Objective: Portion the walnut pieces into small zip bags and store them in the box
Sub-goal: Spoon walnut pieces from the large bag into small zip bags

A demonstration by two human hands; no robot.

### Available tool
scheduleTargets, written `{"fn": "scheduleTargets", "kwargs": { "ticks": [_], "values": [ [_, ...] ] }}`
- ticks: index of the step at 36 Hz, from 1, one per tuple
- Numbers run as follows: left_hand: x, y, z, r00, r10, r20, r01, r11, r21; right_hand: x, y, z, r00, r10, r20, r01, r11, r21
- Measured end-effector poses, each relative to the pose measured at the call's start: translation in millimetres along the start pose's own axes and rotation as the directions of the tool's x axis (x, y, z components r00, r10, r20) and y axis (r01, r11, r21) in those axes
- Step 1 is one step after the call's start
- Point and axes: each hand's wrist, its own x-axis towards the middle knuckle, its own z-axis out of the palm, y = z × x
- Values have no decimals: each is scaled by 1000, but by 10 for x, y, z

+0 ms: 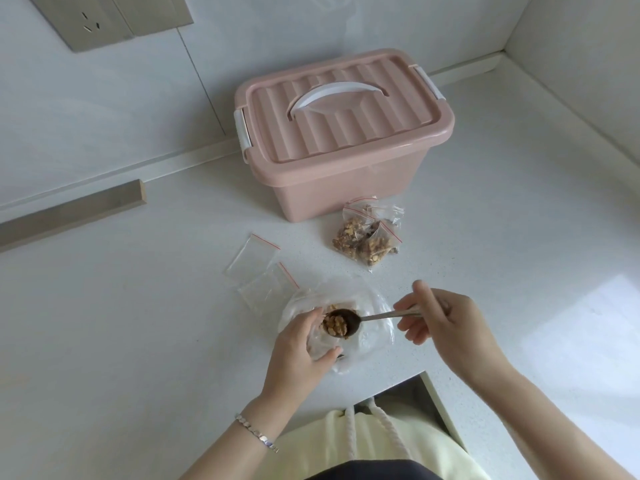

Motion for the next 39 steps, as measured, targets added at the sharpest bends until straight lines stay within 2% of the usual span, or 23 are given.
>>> {"fn": "scheduleTargets", "kwargs": {
  "ticks": [5, 10, 13, 17, 22, 25, 29, 32, 35, 39],
  "values": [
    [5, -14, 21, 1000, 13, 1, -13, 1000, 28, -131, -49, 107, 988, -110, 104, 130, 969, -211],
    [0, -18, 34, 1000, 21, -3, -21, 998, 52, -122, -14, 160, 989, -121, 88, 139, 957, -253],
    [-6, 20, 53, 1000, 14, 8, -15, 999, 39, -103, 42, 225, 995, -64, 81, 78, 979, -186],
    [-29, 53, 65, 998, -58, 5, 58, 994, -90, -93, 74, 253, 999, 32, 41, -34, 999, 37],
    [-18, 48, 49, 988, -155, -23, 147, 967, -208, -87, 91, 188, 997, 76, 25, -79, 979, 186],
    [-13, 45, 14, 986, -166, -28, 158, 971, -180, -105, 92, 150, 999, 49, 11, -50, 980, 191],
    [-43, 8, -68, 983, -173, -66, 162, 977, -141, -184, 73, 63, 992, -34, -122, 56, 982, 179],
    [-103, -38, -145, 981, -164, -99, 147, 976, -158, -214, 100, 16, 982, -63, -177, 85, 989, 120],
    [-167, -55, -224, 977, -146, -153, 125, 982, -141, -175, 255, 51, 990, -31, -134, 31, 1000, -2],
    [-217, -99, -307, 969, -116, -218, 114, 993, -24, -129, 507, 131, 998, -11, -64, 1, 987, -161]
  ]
}}
